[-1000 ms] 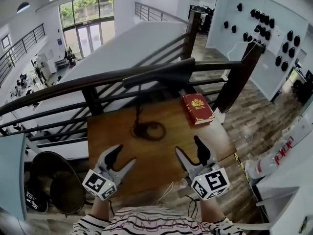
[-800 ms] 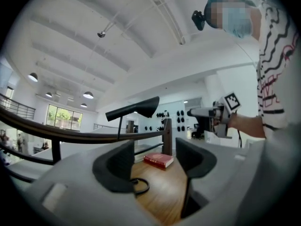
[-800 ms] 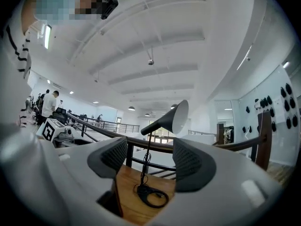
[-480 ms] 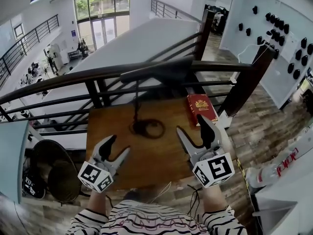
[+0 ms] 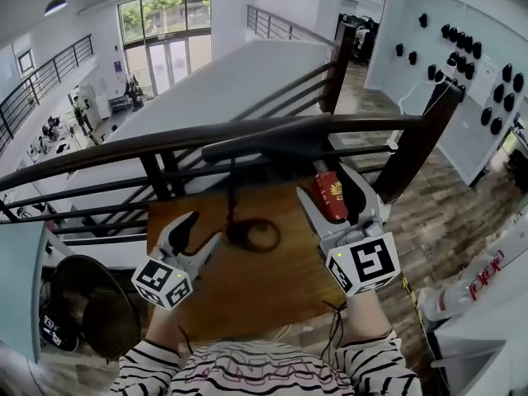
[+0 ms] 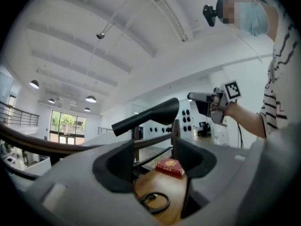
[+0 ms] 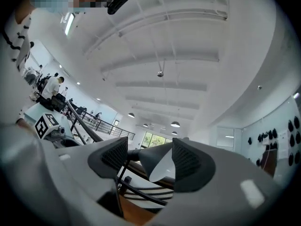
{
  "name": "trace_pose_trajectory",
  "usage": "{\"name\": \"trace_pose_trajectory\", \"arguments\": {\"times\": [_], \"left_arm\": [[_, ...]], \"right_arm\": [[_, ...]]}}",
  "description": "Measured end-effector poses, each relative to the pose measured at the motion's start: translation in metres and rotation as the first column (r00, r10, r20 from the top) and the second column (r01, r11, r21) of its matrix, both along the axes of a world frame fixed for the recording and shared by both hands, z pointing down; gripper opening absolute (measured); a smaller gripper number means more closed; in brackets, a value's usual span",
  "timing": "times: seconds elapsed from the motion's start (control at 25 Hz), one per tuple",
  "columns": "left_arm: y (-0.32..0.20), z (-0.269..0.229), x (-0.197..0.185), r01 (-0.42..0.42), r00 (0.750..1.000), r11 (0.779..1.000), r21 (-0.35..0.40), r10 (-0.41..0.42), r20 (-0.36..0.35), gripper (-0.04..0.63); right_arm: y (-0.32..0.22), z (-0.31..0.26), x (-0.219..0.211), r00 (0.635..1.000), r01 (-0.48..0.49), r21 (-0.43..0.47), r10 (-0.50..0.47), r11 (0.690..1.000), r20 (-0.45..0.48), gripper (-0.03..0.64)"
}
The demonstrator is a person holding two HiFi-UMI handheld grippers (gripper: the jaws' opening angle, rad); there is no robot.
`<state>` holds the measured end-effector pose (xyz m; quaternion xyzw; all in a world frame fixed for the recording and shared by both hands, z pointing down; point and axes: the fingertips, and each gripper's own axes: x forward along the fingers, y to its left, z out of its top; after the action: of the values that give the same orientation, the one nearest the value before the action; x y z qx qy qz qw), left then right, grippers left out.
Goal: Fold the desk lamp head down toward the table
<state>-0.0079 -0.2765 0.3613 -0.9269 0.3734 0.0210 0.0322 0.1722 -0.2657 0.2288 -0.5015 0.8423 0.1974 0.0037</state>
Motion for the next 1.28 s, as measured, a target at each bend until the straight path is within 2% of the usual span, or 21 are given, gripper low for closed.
{"name": "trace_pose_trajectory", "arguments": {"times": [0.32, 0.56, 0.84, 1.08, 1.28], "left_arm": [[-0.059, -0.011, 0.000, -0.030, 0.998, 0.999, -0.015, 0.030, 0.046, 0.271], [-0.100, -0.006, 0.004, -0.069, 0.997, 0.997, -0.022, 0.070, 0.031, 0.272], [-0.138, 0.013, 0.011, -0.101, 0.993, 0.993, -0.059, 0.105, 0.058, 0.273], [-0.163, 0.031, 0.027, -0.153, 0.981, 0.983, -0.098, 0.163, 0.104, 0.320], [-0.175, 0.044, 0.041, -0.198, 0.970, 0.972, -0.127, 0.213, 0.119, 0.333]], "right_arm": [[-0.055, -0.033, -0.015, 0.997, -0.020, 0.049, 0.023, 0.999, -0.071, 0.279], [-0.086, -0.049, -0.017, 0.989, -0.052, 0.071, 0.061, 0.996, -0.134, 0.273], [-0.112, -0.045, -0.023, 0.976, -0.092, 0.040, 0.098, 0.995, -0.193, 0.273], [-0.127, -0.042, -0.015, 0.968, -0.148, 0.006, 0.146, 0.989, -0.205, 0.273], [-0.136, -0.036, -0.006, 0.961, -0.175, 0.000, 0.171, 0.985, -0.216, 0.268]]}}
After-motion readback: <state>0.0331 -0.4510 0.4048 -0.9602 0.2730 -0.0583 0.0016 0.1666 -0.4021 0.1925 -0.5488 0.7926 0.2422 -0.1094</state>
